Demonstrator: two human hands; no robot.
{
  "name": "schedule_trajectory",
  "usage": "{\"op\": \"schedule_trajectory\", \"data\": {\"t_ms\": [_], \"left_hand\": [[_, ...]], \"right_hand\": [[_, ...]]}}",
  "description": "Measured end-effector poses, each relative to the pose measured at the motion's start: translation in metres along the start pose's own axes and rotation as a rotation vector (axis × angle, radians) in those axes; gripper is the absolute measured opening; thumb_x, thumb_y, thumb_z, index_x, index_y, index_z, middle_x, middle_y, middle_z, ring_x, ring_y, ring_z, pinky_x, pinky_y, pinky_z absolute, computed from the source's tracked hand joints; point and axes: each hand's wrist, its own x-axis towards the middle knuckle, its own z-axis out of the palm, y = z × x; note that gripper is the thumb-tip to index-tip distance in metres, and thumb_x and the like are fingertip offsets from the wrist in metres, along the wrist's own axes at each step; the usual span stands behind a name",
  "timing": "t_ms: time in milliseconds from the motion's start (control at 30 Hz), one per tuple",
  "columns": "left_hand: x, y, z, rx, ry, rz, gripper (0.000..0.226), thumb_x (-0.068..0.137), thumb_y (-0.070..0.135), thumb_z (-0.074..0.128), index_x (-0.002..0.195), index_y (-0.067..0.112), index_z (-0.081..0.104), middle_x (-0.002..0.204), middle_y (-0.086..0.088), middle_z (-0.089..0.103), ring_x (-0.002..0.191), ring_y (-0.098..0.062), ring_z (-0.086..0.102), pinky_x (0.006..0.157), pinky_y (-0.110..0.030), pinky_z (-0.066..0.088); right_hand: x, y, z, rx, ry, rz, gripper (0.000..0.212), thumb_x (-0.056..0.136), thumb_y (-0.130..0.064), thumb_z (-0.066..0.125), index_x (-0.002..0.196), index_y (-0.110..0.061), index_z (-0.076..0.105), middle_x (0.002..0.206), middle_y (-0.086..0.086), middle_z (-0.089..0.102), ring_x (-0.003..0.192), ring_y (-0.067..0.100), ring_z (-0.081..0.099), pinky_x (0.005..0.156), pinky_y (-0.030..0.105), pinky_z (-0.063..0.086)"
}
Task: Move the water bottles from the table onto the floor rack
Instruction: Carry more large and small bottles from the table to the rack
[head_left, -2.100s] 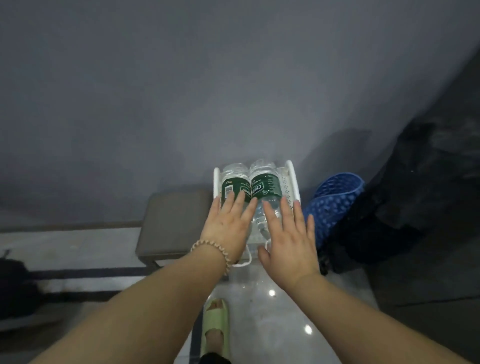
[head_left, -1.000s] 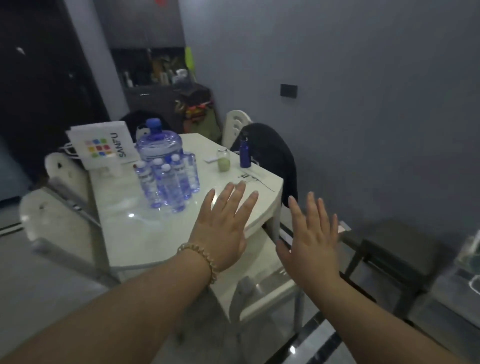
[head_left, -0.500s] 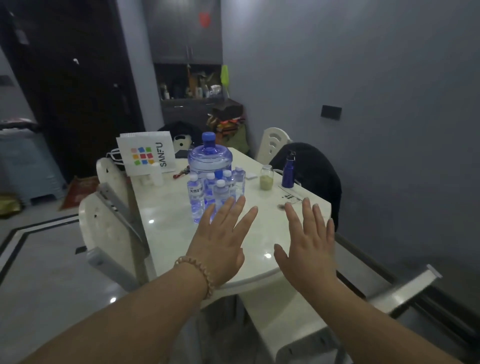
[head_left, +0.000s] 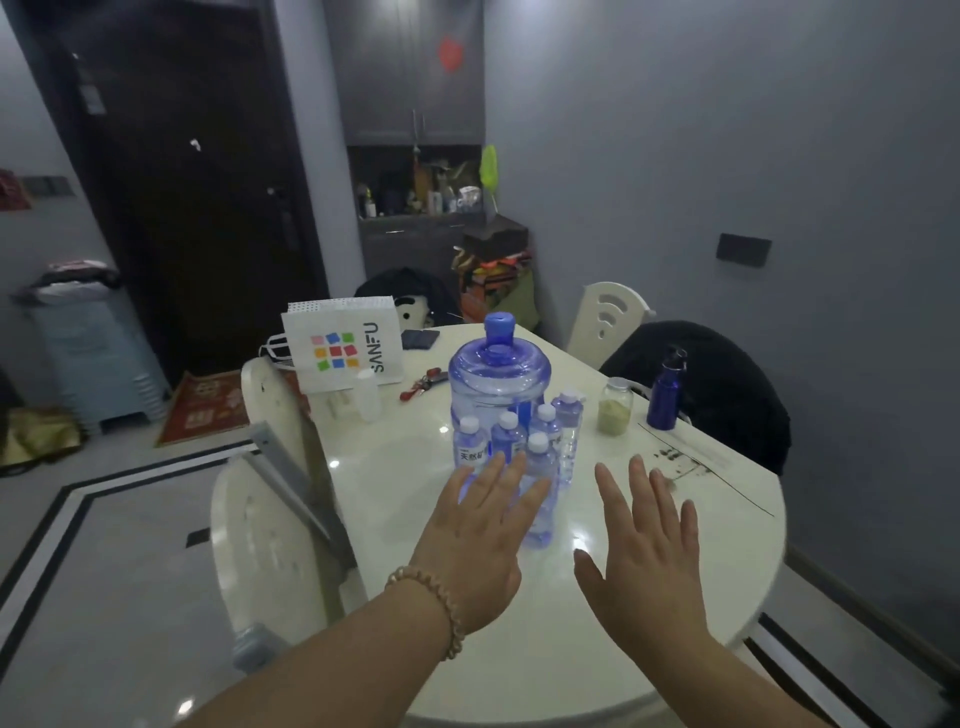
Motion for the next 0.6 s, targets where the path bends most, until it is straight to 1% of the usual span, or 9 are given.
{"op": "schedule_trajectory", "data": {"t_ms": [100, 133, 167, 200, 233, 267, 433, 500, 600], "left_hand": [[0.006, -0.03, 0.013, -0.002, -0.011, 0.028, 0.077, 0.09, 0.028, 0.046, 0.149, 0.027, -0.004, 0.158, -0.005, -0.008, 0.143, -0.025, -0.008, 0.102, -0.039, -0.028], [0.007, -0.047, 0.02, 0.007, -0.009, 0.043, 0.078, 0.088, 0.029, 0.049, 0.149, 0.027, 0.0, 0.158, -0.006, -0.003, 0.144, -0.025, -0.004, 0.106, -0.042, -0.022], [0.008, -0.055, 0.024, 0.03, -0.014, 0.064, 0.08, 0.083, 0.032, 0.055, 0.149, 0.026, 0.011, 0.157, -0.007, 0.008, 0.144, -0.025, 0.007, 0.112, -0.045, -0.008], [0.009, -0.059, 0.026, 0.032, -0.036, 0.075, 0.081, 0.075, 0.036, 0.063, 0.146, 0.025, 0.026, 0.154, -0.007, 0.023, 0.141, -0.024, 0.022, 0.113, -0.047, 0.011], [0.01, -0.074, 0.032, 0.011, -0.065, 0.093, 0.081, 0.067, 0.038, 0.068, 0.141, 0.026, 0.039, 0.149, -0.006, 0.036, 0.135, -0.023, 0.035, 0.109, -0.046, 0.027], [0.011, -0.085, 0.037, 0.0, -0.062, 0.103, 0.081, 0.062, 0.04, 0.071, 0.138, 0.026, 0.045, 0.144, -0.004, 0.043, 0.131, -0.021, 0.041, 0.105, -0.044, 0.035], [0.028, -0.189, 0.088, -0.097, -0.038, 0.196, 0.083, 0.053, 0.038, 0.076, 0.132, 0.026, 0.052, 0.137, -0.003, 0.052, 0.124, -0.021, 0.05, 0.099, -0.043, 0.041], [0.033, -0.219, 0.102, -0.119, -0.071, 0.222, 0.082, 0.052, 0.036, 0.077, 0.129, 0.025, 0.054, 0.135, -0.003, 0.054, 0.122, -0.02, 0.051, 0.098, -0.043, 0.041], [0.041, -0.255, 0.126, -0.179, -0.076, 0.24, 0.079, 0.05, 0.035, 0.079, 0.126, 0.024, 0.058, 0.133, -0.004, 0.055, 0.121, -0.021, 0.053, 0.097, -0.043, 0.041]], "right_hand": [[0.013, -0.023, 0.016, 0.009, 0.0, 0.001, 0.09, 0.068, -0.033, 0.079, 0.145, -0.019, 0.033, 0.151, 0.016, 0.029, 0.139, 0.034, 0.025, 0.109, 0.055, 0.019], [0.019, -0.036, 0.026, 0.008, 0.011, 0.008, 0.091, 0.065, -0.031, 0.081, 0.143, -0.018, 0.036, 0.149, 0.017, 0.032, 0.137, 0.035, 0.028, 0.107, 0.057, 0.022], [0.023, -0.042, 0.033, 0.003, 0.015, 0.016, 0.091, 0.063, -0.029, 0.082, 0.142, -0.017, 0.039, 0.148, 0.017, 0.035, 0.136, 0.037, 0.031, 0.106, 0.058, 0.024], [0.024, -0.045, 0.036, -0.009, 0.013, 0.015, 0.09, 0.061, -0.028, 0.084, 0.14, -0.015, 0.042, 0.146, 0.018, 0.038, 0.134, 0.038, 0.034, 0.105, 0.059, 0.026], [0.031, -0.057, 0.047, -0.021, 0.017, 0.015, 0.09, 0.06, -0.026, 0.085, 0.139, -0.014, 0.044, 0.144, 0.019, 0.04, 0.132, 0.039, 0.037, 0.103, 0.06, 0.028], [0.036, -0.063, 0.055, -0.031, 0.009, 0.019, 0.089, 0.059, -0.026, 0.085, 0.138, -0.013, 0.045, 0.144, 0.02, 0.041, 0.131, 0.039, 0.038, 0.103, 0.061, 0.029], [0.073, -0.133, 0.108, -0.121, -0.043, 0.109, 0.088, 0.066, -0.029, 0.081, 0.142, -0.016, 0.039, 0.15, 0.015, 0.032, 0.138, 0.034, 0.029, 0.109, 0.056, 0.02], [0.086, -0.151, 0.123, -0.153, -0.074, 0.144, 0.087, 0.071, -0.033, 0.076, 0.145, -0.019, 0.033, 0.152, 0.012, 0.028, 0.141, 0.031, 0.023, 0.111, 0.054, 0.015], [0.103, -0.17, 0.139, -0.18, -0.102, 0.196, 0.086, 0.073, -0.036, 0.075, 0.146, -0.019, 0.031, 0.152, 0.012, 0.028, 0.141, 0.031, 0.022, 0.111, 0.052, 0.013]]}}
